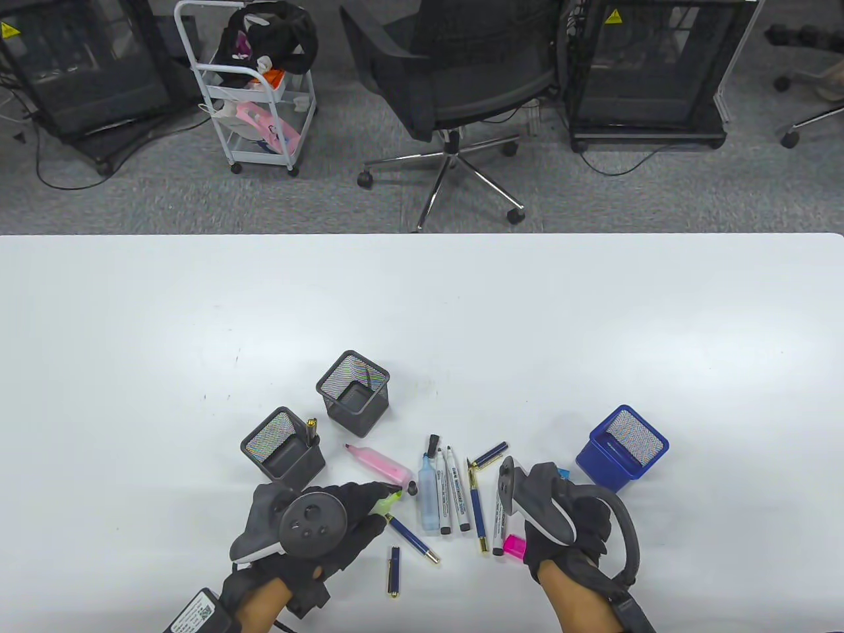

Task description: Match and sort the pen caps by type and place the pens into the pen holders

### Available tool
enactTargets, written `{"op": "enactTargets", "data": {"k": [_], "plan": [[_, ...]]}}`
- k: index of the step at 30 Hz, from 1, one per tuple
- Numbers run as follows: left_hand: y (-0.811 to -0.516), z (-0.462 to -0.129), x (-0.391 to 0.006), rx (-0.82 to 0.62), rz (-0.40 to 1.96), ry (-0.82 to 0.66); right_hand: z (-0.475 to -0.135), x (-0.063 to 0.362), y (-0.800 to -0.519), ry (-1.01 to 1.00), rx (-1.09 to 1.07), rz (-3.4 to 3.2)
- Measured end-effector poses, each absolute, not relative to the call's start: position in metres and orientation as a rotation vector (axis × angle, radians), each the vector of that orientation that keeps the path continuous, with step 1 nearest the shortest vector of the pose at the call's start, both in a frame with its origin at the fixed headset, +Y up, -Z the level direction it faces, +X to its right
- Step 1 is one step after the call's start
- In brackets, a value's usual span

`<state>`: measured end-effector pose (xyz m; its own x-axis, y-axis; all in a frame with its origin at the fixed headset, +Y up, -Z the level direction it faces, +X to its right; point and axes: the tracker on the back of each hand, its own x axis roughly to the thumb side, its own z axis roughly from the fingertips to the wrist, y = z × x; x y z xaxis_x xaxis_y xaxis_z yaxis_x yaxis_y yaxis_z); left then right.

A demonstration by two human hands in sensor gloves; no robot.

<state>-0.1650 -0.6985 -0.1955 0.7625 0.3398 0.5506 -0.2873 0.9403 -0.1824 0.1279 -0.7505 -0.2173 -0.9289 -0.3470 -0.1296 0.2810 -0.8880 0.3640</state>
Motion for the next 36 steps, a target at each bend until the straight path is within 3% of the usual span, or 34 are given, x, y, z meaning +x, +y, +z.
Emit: {"op": "enactTargets", "data": {"k": [10, 13, 18, 22, 25, 29, 36], "plan": [[-0.699, -0.196, -0.165, -0.103, 0.340, -0.611, -0.217, 0.128, -0.751, -0.522, 0.263, -2.786], [-0.699, -0.195, -0.166, -0.105, 0.347, -0.608, -0.215, 0.130, -0.736, -0.498, 0.264, -2.873], [-0.697, -0.195, -0.165, -0.118, 0.407, -0.594, -0.201, 0.133, -0.688, -0.194, 0.149, -3.219], [-0.698, -0.194, -0.162, -0.163, 0.460, -0.592, -0.192, 0.137, -0.670, 0.339, -0.244, -3.707], [-0.697, -0.193, -0.158, -0.196, 0.533, -0.588, -0.190, 0.137, -0.672, 0.442, -0.449, -3.897], [-0.697, -0.190, -0.151, -0.213, 0.586, -0.593, -0.192, 0.136, -0.680, 0.379, -0.531, -4.103], [-0.700, -0.185, -0.139, -0.248, 0.658, -0.613, -0.196, 0.122, -0.699, -0.004, -0.726, -4.384]]}}
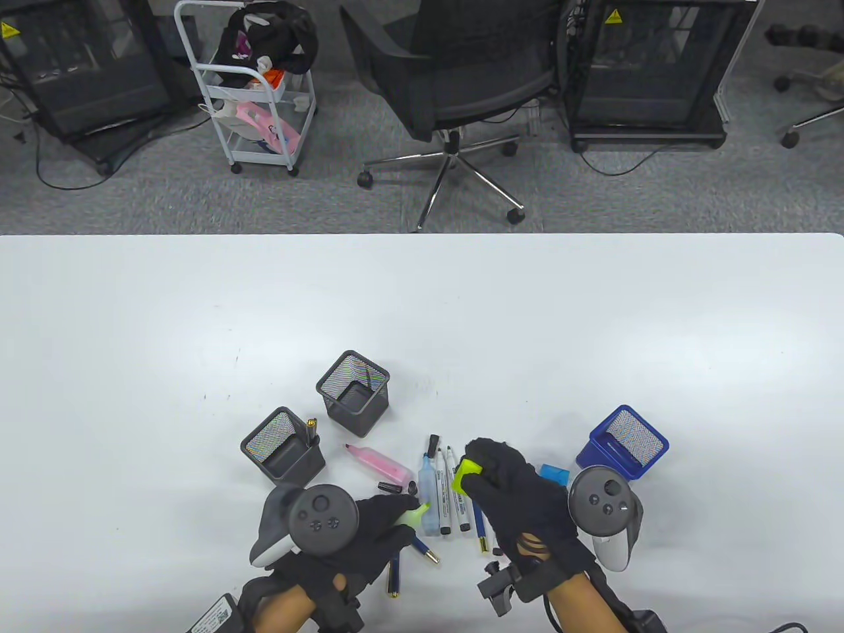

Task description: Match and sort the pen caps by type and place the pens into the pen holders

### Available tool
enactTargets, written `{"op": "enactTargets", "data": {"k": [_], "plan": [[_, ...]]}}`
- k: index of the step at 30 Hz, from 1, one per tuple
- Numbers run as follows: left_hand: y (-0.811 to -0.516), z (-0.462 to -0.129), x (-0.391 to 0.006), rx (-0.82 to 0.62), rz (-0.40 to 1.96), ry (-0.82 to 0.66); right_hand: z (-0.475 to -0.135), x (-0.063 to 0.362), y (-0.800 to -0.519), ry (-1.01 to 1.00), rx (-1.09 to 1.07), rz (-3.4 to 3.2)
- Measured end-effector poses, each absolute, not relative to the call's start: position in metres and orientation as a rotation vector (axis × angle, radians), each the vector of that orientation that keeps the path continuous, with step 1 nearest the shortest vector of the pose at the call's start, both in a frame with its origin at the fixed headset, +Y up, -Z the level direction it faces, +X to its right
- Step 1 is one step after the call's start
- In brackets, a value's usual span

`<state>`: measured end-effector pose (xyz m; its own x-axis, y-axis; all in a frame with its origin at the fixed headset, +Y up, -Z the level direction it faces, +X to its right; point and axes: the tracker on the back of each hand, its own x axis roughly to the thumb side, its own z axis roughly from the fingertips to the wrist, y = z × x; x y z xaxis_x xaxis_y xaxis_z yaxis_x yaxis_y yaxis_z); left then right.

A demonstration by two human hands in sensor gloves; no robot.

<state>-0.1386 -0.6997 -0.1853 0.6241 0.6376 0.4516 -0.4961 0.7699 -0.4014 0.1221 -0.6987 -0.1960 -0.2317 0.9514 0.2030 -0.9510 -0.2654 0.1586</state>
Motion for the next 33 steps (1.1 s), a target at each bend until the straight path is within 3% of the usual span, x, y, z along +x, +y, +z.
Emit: {"op": "enactTargets", "data": {"k": [12, 21, 23, 25, 28, 33], "plan": [[-0.699, -0.184, -0.142, -0.200, 0.767, -0.558, -0.191, 0.092, -0.710, 0.126, 0.400, 1.885], [-0.691, -0.184, -0.139, -0.079, 0.821, -0.549, -0.188, 0.089, -0.702, 0.083, 0.372, 1.887], [-0.690, -0.187, -0.140, -0.116, 0.782, -0.571, -0.187, 0.089, -0.701, 0.099, 0.378, 1.944], [-0.688, -0.184, -0.135, -0.064, 0.757, -0.590, -0.186, 0.089, -0.696, 0.097, 0.366, 2.001], [-0.685, -0.174, -0.126, 0.033, 0.538, -0.645, -0.185, 0.090, -0.692, 0.087, 0.266, 2.162], [-0.691, -0.172, -0.120, 0.005, 0.451, -0.643, -0.189, 0.098, -0.688, 0.102, 0.265, 2.177]]}}
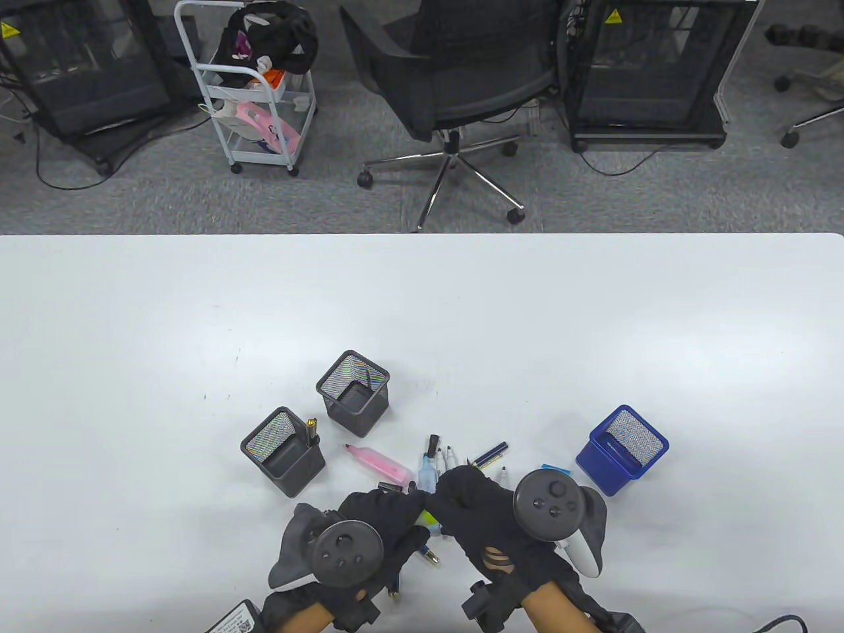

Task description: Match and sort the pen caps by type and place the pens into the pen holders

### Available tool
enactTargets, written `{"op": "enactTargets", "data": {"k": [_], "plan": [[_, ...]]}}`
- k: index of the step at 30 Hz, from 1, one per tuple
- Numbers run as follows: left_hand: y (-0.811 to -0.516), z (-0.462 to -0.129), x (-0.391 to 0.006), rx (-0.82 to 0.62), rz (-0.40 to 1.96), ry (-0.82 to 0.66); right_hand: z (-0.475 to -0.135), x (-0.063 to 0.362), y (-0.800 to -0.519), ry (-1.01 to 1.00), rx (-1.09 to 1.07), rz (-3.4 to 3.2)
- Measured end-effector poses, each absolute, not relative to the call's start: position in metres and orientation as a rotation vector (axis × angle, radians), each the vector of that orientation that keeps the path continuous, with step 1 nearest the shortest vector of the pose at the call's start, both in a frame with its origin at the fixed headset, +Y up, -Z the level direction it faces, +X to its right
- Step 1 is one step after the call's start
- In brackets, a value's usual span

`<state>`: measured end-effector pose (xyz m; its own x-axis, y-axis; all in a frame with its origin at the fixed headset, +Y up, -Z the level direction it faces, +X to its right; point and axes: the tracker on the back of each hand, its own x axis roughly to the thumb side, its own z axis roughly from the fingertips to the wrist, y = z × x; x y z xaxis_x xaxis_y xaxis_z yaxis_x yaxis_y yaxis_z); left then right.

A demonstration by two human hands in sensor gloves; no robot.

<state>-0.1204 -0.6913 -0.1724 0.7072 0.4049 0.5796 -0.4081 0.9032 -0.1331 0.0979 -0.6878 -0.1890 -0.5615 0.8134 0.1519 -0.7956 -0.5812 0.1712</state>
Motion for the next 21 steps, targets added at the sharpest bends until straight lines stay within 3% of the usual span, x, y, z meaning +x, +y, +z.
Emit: {"op": "enactTargets", "data": {"k": [4, 11, 16, 21], "plan": [[-0.697, -0.177, -0.127, -0.012, 0.432, -0.597, -0.194, 0.126, -0.667, -0.065, 0.279, 2.177], [-0.699, -0.190, -0.151, -0.045, 0.552, -0.499, -0.182, 0.203, -0.612, -0.664, 0.178, 2.503], [-0.697, -0.190, -0.155, -0.037, 0.566, -0.494, -0.175, 0.237, -0.605, -0.793, -0.004, 2.614], [-0.697, -0.190, -0.155, -0.041, 0.566, -0.494, -0.181, 0.251, -0.616, -0.711, -0.132, 2.669]]}}
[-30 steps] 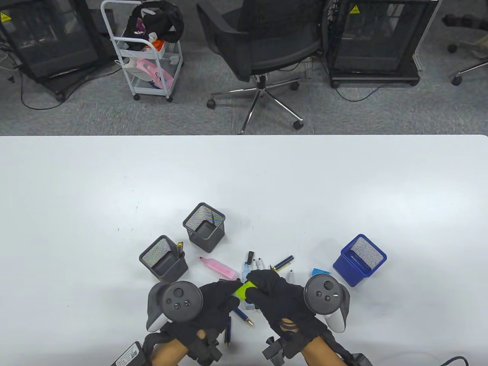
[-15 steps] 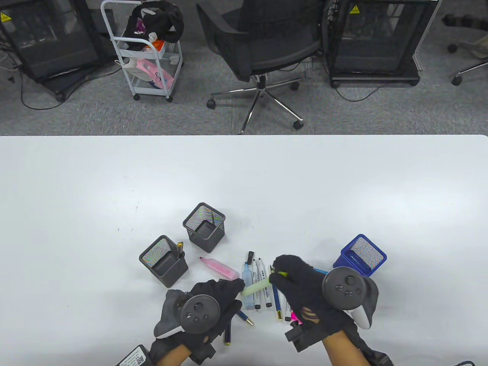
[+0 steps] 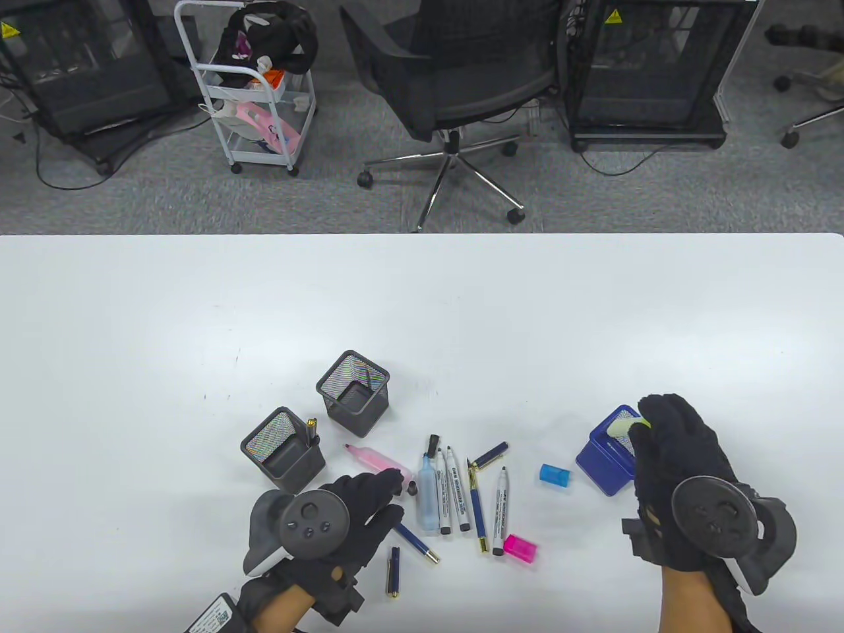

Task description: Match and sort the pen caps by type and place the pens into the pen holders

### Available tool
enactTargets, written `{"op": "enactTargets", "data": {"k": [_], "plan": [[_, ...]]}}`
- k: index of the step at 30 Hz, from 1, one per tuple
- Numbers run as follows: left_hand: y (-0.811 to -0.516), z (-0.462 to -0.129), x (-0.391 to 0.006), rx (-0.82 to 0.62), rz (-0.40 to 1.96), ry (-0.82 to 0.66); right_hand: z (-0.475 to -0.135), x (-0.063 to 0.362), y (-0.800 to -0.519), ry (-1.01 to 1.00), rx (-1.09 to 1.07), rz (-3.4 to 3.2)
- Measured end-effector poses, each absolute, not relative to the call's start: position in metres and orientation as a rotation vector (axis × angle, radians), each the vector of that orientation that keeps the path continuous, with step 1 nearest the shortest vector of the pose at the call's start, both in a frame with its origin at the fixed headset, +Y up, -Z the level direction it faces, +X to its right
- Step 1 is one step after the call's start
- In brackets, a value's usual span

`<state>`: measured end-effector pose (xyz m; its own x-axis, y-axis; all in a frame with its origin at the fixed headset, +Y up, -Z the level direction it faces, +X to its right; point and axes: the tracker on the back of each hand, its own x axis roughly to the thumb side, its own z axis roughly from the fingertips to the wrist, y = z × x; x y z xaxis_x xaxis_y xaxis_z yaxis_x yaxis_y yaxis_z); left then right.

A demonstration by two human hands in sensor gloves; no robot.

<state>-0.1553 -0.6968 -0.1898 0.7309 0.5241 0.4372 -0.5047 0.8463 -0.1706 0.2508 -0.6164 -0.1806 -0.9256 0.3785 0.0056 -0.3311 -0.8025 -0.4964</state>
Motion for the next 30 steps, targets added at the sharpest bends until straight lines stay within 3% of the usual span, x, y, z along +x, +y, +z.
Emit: {"op": "enactTargets", "data": {"k": [18, 30], "plan": [[-0.696, -0.190, -0.158, -0.066, 0.552, -0.490, -0.211, 0.254, -0.672, -0.238, -0.357, 2.812], [-0.697, -0.190, -0.159, -0.075, 0.549, -0.487, -0.212, 0.252, -0.675, -0.115, -0.413, 2.842]]}}
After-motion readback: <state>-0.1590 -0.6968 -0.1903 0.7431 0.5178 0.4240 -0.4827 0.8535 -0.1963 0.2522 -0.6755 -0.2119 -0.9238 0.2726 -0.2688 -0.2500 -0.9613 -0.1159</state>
